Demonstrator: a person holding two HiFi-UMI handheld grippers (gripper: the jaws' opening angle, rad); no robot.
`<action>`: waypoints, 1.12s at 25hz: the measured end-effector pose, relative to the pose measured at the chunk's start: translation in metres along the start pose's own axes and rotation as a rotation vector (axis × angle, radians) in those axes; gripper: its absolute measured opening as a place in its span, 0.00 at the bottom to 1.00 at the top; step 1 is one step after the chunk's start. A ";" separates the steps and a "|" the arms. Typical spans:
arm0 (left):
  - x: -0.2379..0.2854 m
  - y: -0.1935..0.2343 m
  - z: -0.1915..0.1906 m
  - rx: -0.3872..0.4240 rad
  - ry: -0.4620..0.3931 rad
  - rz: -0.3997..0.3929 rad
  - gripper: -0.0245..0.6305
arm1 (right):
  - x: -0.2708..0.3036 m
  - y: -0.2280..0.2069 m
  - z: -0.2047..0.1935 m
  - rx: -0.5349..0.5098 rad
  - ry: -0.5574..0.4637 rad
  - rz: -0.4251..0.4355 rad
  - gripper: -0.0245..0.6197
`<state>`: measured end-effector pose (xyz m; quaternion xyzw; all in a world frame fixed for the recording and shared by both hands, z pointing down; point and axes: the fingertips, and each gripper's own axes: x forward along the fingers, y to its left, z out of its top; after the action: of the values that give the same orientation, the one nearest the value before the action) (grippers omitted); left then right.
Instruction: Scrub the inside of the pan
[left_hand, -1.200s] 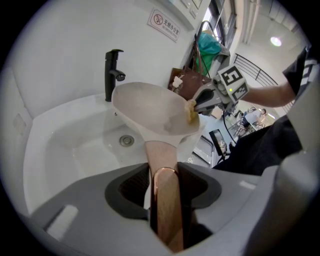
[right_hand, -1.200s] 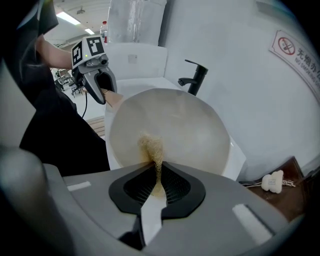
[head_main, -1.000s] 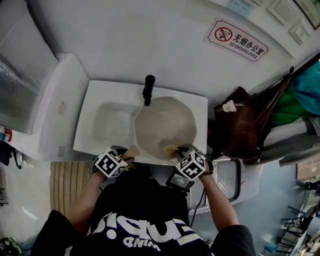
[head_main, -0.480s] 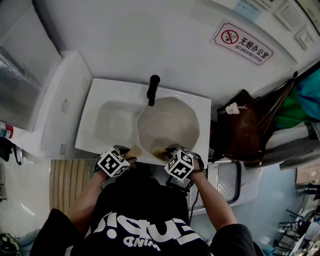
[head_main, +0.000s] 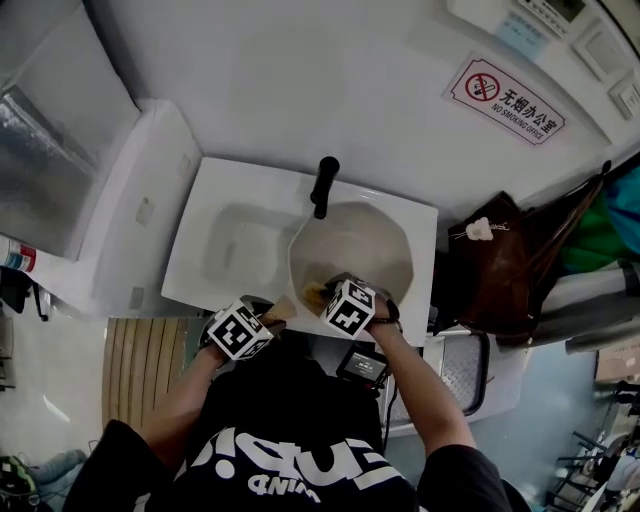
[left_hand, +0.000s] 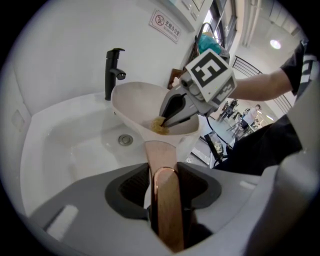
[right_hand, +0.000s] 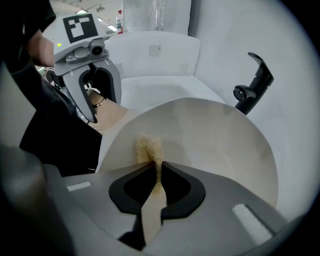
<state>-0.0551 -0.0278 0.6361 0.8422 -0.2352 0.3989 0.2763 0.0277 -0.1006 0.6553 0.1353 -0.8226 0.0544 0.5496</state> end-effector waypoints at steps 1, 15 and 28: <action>0.000 0.000 0.000 0.002 0.002 -0.001 0.30 | 0.003 -0.003 0.004 0.005 0.000 0.000 0.10; 0.001 0.003 -0.004 0.001 0.041 -0.017 0.30 | 0.040 -0.058 0.036 0.075 0.028 -0.074 0.10; -0.003 0.003 -0.004 -0.014 0.040 -0.033 0.30 | 0.037 -0.134 0.031 0.171 0.026 -0.290 0.10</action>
<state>-0.0608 -0.0266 0.6363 0.8357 -0.2188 0.4094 0.2935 0.0248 -0.2418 0.6693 0.2984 -0.7795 0.0461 0.5488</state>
